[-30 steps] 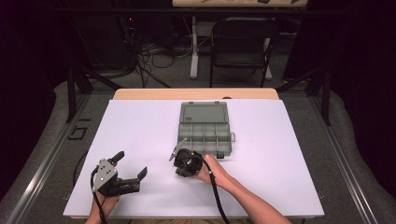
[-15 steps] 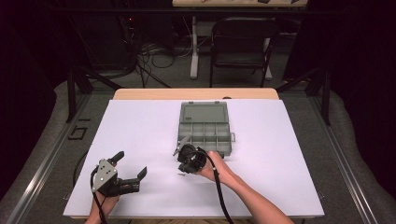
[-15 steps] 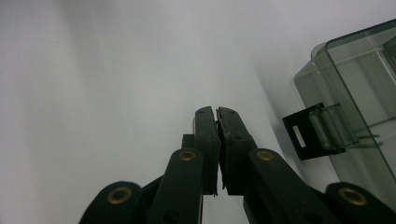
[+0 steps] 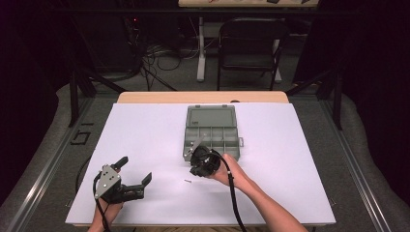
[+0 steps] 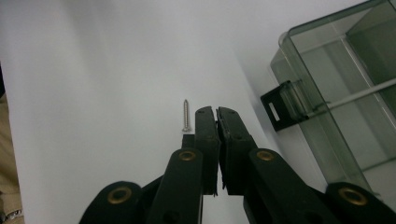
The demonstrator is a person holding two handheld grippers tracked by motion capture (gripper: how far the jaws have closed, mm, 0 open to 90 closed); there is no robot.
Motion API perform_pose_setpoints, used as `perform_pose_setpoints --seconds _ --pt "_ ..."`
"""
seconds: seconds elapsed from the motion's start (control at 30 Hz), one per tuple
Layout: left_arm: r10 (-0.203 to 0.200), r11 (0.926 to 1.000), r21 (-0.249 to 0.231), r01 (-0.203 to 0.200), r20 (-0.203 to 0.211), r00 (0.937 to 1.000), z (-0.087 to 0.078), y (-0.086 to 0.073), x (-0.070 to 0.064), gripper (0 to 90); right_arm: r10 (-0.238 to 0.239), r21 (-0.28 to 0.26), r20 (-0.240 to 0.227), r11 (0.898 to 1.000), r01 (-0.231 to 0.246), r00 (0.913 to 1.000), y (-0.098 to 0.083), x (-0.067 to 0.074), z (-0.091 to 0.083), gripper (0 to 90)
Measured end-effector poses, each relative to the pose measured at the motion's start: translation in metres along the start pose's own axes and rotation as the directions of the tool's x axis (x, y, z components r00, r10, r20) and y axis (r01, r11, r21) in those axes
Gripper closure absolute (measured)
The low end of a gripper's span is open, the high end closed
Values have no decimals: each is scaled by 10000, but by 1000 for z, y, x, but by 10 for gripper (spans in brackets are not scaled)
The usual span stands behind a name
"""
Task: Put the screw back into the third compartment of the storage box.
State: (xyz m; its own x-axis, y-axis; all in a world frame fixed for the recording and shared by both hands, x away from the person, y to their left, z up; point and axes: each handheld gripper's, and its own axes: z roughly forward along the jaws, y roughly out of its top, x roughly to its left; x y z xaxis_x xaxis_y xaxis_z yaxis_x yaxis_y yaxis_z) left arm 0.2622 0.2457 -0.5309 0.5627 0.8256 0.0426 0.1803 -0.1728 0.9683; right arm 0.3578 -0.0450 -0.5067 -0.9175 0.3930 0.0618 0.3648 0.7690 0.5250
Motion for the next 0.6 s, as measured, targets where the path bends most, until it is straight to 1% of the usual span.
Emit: perform_pose_setpoints --seconds 0.07,0.1,0.13,0.3,0.43,0.6 --pt "3 10000 -3 -3 6 10000 0 0 0 1 102 33 84 9999 -102 9999 -3 -1 -4 876" --pt "-7 10000 -11 7 5 10000 0 0 0 1 58 -8 126 10000 -58 9999 -4 -3 -6 877" --pt "-2 10000 -8 2 3 10000 0 0 0 1 188 -23 147 9998 -188 9997 -5 -4 -9 877" --pt "-25 10000 -24 25 43 10000 0 0 0 1 338 -138 310 9993 -333 9989 -9 -8 -20 877" --pt "-38 9999 -133 38 -13 10000 -1 0 0 1 431 -191 411 9989 -423 9982 -13 -12 -28 876" --pt "-56 9999 -127 56 31 10000 0 0 0 1 537 -225 504 9984 -527 9973 -15 -16 -35 877"
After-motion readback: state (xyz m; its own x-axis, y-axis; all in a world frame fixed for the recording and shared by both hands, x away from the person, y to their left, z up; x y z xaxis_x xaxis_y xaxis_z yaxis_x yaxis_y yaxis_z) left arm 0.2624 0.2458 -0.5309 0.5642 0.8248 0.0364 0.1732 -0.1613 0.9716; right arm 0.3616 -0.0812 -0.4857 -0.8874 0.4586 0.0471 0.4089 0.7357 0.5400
